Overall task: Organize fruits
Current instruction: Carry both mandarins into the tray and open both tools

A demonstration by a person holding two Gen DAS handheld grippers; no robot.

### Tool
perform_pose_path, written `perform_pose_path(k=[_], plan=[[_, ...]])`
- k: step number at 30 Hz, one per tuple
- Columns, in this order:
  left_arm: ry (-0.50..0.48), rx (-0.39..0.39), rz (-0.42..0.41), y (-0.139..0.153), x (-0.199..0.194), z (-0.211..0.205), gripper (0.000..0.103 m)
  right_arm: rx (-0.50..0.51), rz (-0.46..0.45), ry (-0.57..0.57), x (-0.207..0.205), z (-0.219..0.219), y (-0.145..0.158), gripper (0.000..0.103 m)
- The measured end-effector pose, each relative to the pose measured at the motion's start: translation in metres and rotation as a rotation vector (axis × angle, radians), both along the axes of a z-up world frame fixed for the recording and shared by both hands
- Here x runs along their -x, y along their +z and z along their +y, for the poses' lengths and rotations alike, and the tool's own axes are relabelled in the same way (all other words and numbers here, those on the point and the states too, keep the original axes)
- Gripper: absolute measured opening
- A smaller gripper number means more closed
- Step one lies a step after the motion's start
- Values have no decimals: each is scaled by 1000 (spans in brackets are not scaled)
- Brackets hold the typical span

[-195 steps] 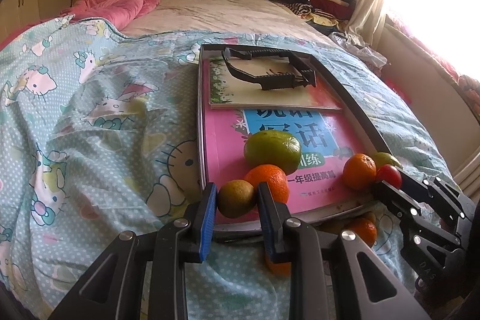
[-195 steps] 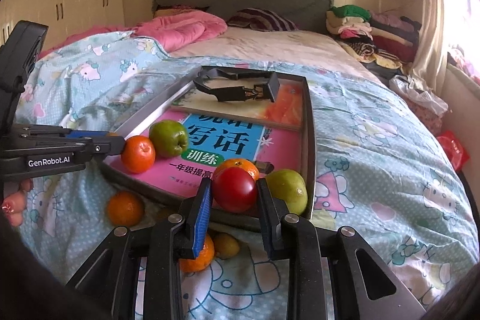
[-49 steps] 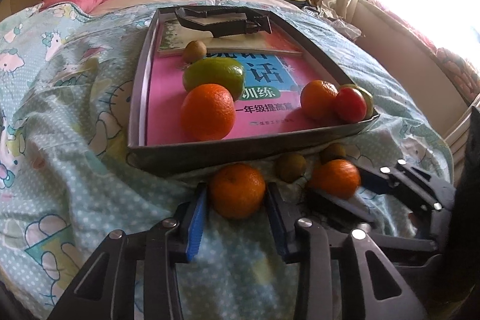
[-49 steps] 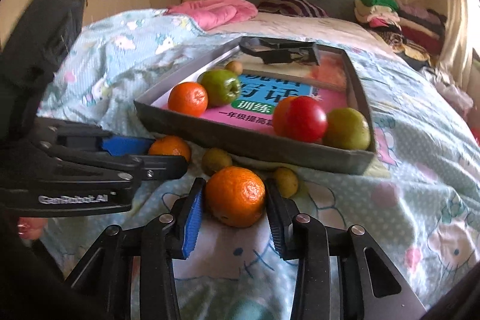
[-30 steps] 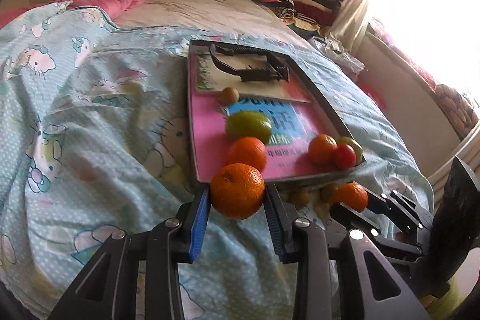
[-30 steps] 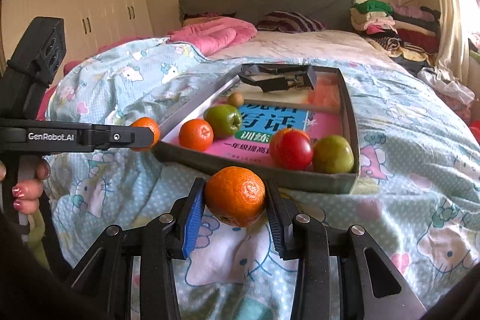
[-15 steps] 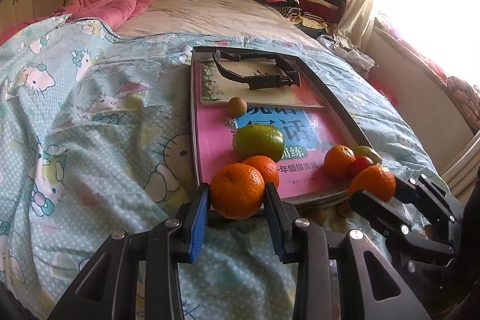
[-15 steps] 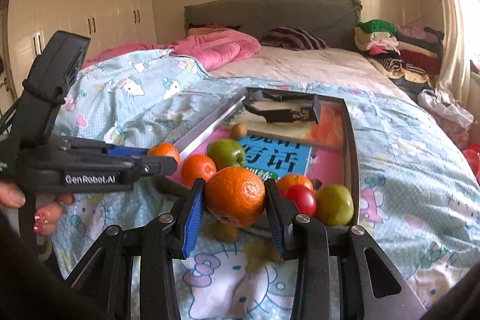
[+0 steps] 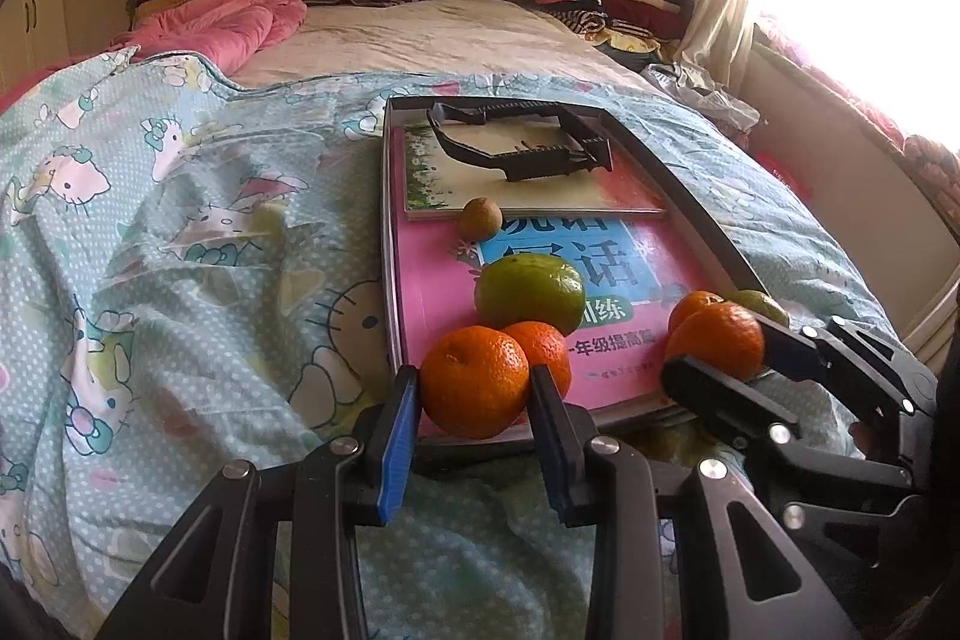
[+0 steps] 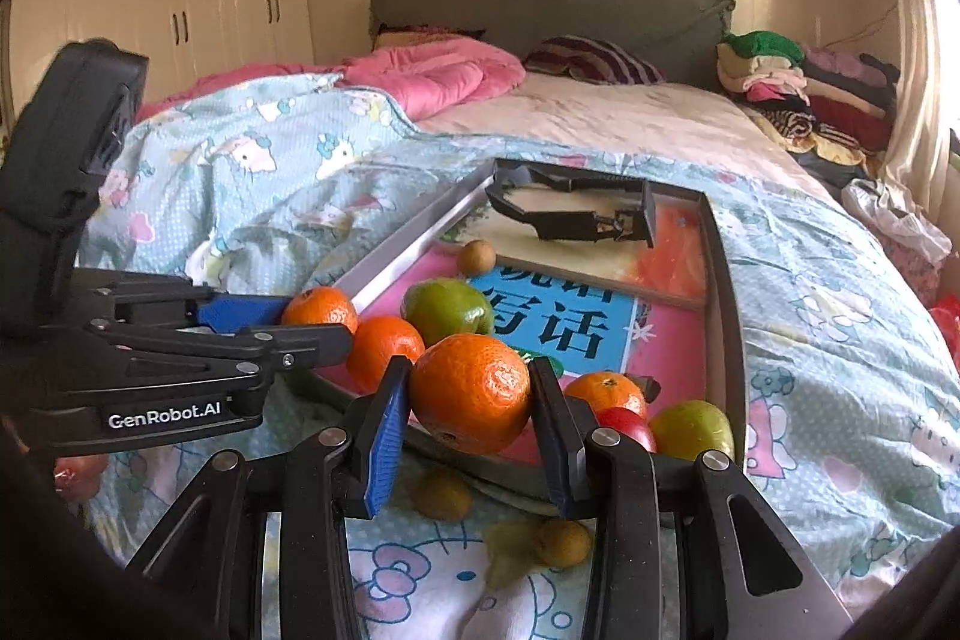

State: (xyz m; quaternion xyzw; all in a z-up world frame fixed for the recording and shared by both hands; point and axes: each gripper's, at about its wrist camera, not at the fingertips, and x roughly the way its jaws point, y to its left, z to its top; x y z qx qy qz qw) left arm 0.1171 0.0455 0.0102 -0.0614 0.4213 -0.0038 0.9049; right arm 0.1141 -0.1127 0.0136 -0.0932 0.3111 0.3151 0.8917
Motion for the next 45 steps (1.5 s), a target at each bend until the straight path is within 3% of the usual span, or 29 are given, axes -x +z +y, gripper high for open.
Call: perform_pose_path(k=[24, 45], plan=[[-9, 11, 5, -4, 0, 0, 37, 71, 102, 72, -27, 22, -17, 41], [-16, 22, 8, -5, -1, -1, 38, 42, 36, 64, -10, 12, -12, 48]])
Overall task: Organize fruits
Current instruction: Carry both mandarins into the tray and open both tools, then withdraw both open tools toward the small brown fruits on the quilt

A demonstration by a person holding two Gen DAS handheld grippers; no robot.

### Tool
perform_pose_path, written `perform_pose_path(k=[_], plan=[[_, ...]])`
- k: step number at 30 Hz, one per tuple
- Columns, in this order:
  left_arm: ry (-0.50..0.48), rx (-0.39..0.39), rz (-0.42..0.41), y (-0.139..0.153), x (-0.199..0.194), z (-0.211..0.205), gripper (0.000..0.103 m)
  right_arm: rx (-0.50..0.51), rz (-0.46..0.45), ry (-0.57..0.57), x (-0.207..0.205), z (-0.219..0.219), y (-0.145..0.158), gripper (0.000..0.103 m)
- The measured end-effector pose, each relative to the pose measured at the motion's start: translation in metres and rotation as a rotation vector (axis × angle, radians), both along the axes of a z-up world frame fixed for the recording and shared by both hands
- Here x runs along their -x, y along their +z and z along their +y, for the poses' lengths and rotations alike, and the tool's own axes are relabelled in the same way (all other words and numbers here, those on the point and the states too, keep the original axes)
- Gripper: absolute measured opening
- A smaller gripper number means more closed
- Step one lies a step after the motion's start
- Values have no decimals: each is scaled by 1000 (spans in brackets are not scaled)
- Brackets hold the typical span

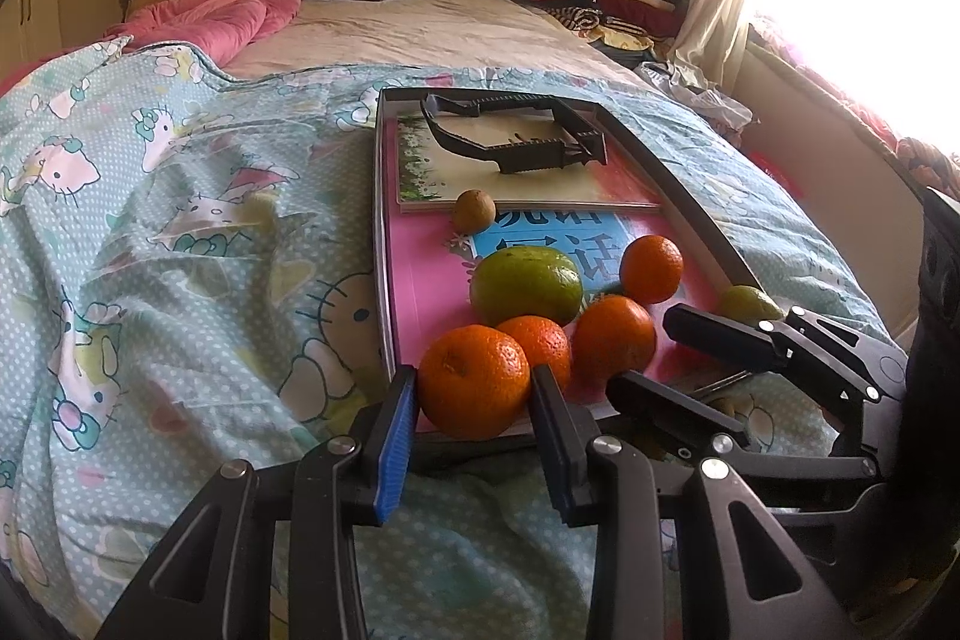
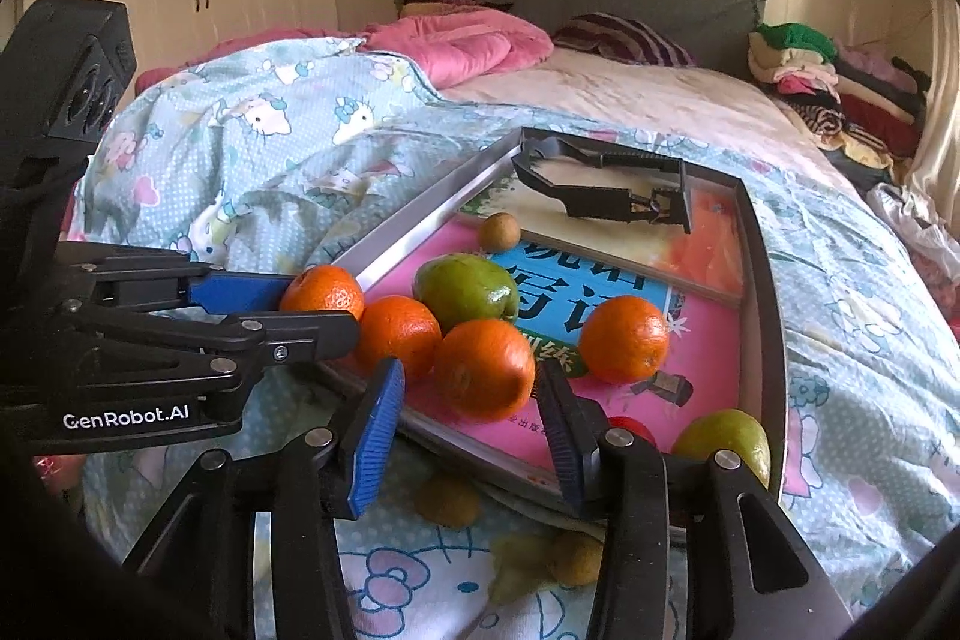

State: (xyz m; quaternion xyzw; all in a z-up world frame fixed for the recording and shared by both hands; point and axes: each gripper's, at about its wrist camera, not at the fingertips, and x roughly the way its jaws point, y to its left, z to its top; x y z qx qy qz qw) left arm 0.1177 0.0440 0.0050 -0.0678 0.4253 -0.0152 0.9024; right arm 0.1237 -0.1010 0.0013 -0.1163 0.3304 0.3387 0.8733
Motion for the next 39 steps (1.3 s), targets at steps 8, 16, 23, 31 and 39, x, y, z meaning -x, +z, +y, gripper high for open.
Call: perform_pose_path(k=[8, 16, 23, 31, 39], plan=[[-18, 19, -6, 0, 1, -3, 48, -10, -8, -18, 3, -5, 0, 52], [-26, 24, -20, 6, 7, -5, 59, -30, -30, -44, 9, -15, 6, 53], [-17, 45, -35, 14, 11, 0, 62, -62, -42, -80, 14, -27, 12, 59], [-17, 47, -50, 21, 16, 0, 68, -85, -55, -121, 19, -41, 20, 62], [-18, 56, -76, 32, 24, -1, 73, -109, -70, -168, 24, -61, 31, 64]])
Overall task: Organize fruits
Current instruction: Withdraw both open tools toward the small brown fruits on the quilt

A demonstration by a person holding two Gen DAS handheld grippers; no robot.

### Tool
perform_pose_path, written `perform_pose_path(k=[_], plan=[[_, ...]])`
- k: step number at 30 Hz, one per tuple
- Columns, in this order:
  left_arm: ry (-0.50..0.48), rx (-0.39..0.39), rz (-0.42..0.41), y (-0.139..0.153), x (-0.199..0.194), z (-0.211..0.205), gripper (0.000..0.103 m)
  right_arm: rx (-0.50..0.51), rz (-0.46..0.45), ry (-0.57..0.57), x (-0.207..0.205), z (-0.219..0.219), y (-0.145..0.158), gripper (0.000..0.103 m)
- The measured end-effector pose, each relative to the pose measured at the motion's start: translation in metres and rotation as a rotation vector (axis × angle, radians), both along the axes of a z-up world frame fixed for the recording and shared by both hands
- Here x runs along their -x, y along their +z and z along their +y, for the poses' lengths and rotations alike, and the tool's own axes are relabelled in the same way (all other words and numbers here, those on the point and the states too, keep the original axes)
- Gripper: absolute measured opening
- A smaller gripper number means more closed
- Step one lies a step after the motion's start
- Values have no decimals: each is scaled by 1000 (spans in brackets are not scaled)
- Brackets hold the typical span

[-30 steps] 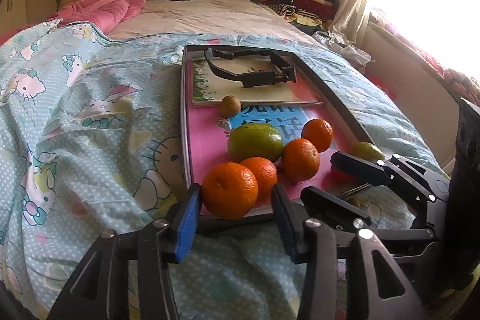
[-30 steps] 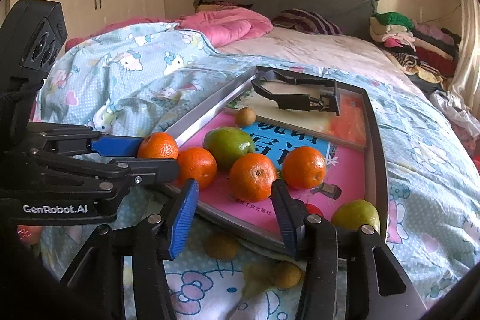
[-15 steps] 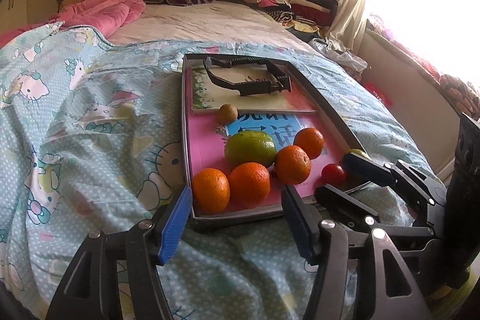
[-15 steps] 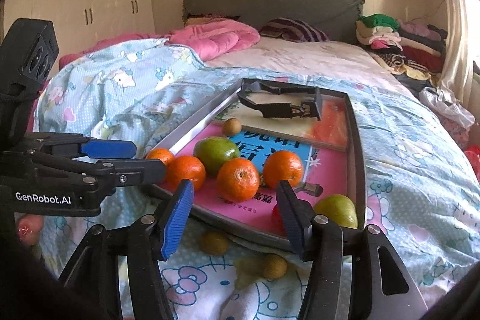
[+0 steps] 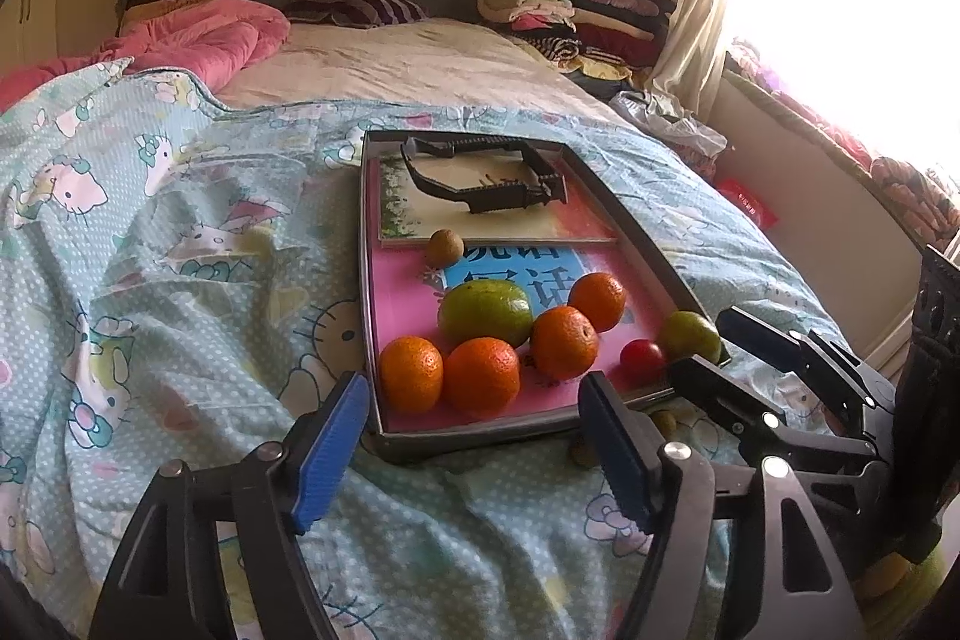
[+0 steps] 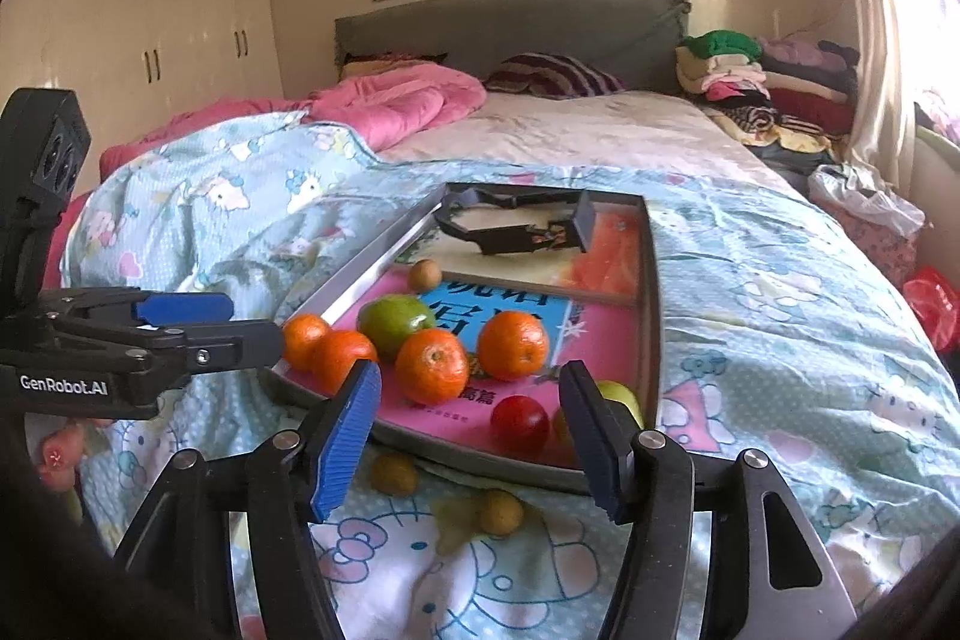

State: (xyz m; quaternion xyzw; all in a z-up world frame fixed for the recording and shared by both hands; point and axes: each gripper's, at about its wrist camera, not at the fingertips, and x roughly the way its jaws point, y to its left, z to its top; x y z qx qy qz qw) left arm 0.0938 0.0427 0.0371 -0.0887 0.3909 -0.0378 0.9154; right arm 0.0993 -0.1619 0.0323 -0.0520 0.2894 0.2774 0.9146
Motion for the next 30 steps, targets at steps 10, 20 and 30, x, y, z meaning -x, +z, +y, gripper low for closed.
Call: perform_pose_path(k=[10, 20, 30], plan=[[-22, 12, -21, 13, 9, -6, 74, -10, -20, -38, 13, -19, 12, 65], [-90, 11, 24, 1, 17, -25, 74, 50, 43, -43, 23, -22, -5, 65], [-138, 17, 113, -34, 9, -50, 64, 121, 185, -24, 3, -8, -54, 46]])
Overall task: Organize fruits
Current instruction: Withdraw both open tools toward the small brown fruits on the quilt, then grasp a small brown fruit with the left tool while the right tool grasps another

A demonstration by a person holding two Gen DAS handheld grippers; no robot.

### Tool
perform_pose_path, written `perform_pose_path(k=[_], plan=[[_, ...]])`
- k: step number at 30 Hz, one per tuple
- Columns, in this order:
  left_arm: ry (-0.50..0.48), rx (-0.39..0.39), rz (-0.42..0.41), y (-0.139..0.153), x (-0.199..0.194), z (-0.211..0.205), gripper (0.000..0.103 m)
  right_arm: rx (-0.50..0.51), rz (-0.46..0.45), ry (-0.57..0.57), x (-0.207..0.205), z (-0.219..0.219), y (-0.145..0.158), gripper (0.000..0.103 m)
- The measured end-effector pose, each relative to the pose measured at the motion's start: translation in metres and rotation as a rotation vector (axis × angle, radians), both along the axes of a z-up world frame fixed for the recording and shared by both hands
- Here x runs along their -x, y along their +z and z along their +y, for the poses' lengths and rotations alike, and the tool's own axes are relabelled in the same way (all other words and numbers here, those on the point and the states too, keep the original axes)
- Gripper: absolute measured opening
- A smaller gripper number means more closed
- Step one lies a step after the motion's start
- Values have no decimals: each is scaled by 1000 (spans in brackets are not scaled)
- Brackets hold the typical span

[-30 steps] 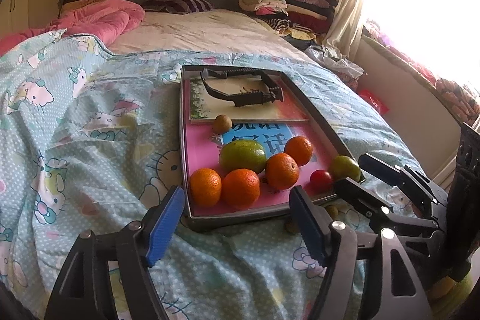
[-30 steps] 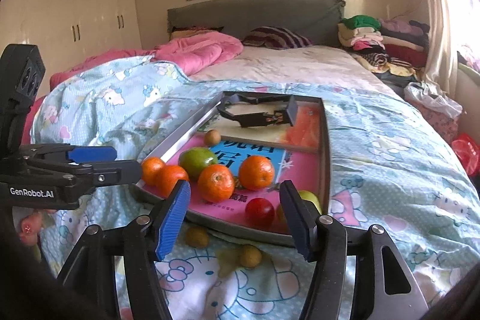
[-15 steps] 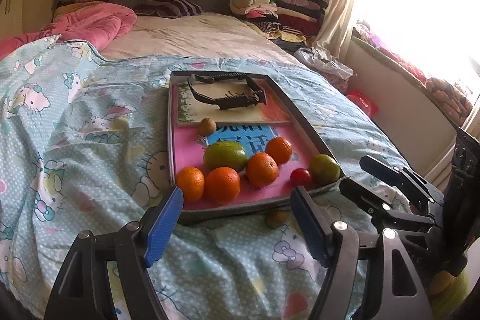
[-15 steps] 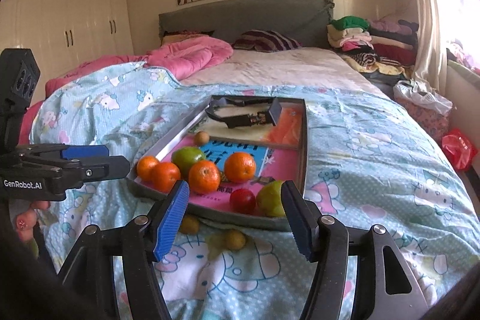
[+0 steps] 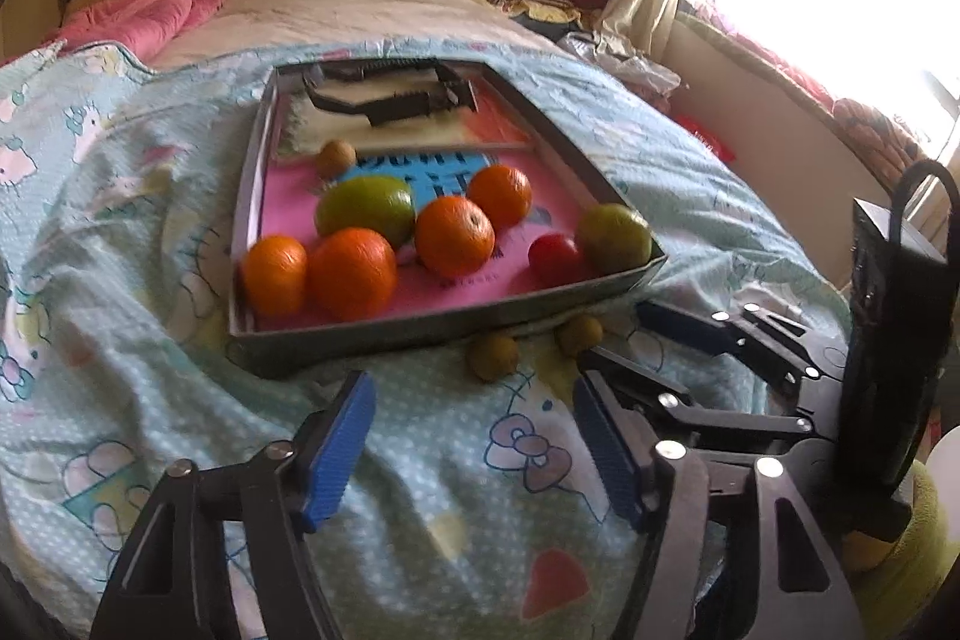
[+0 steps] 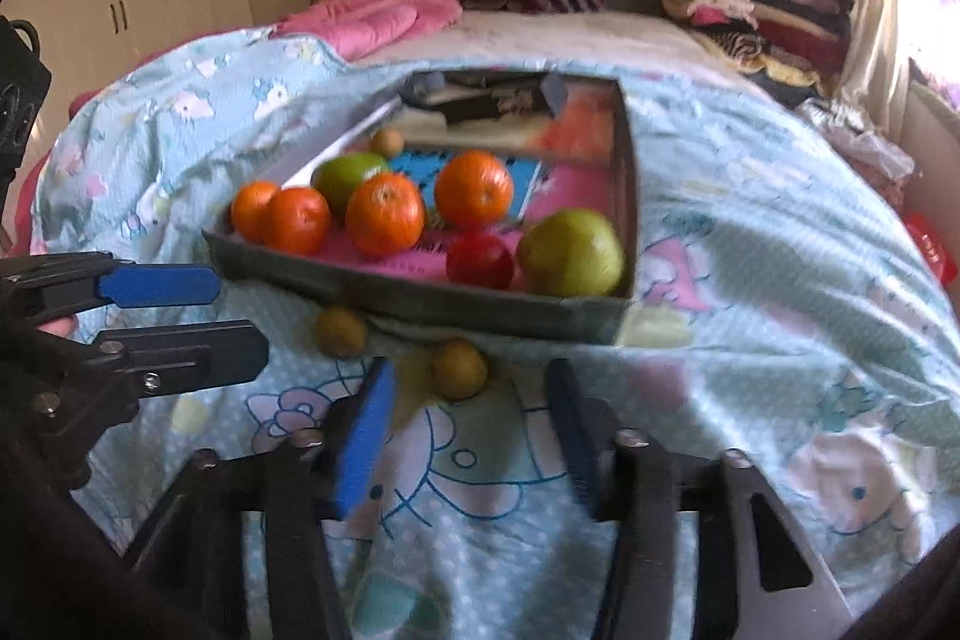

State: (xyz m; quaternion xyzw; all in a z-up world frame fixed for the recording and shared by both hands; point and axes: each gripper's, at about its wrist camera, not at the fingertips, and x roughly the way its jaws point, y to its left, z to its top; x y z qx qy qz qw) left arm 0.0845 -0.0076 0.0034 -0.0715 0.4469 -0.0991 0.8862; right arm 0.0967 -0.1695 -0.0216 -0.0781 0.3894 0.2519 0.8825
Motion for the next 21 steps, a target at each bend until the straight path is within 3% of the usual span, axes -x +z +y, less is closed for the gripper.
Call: perform_pose_path(k=[6, 15, 21], plan=[[5, 11, 35, -15, -14, -4, 50, 17, 16, 20, -12, 9, -14, 23], [63, 12, 76, -38, -35, -17, 24, -56, -15, -38, -6, -17, 3, 23], [58, 31, 63, -29, -25, -8, 24, -109, -43, -6, 1, -15, 16, 23]])
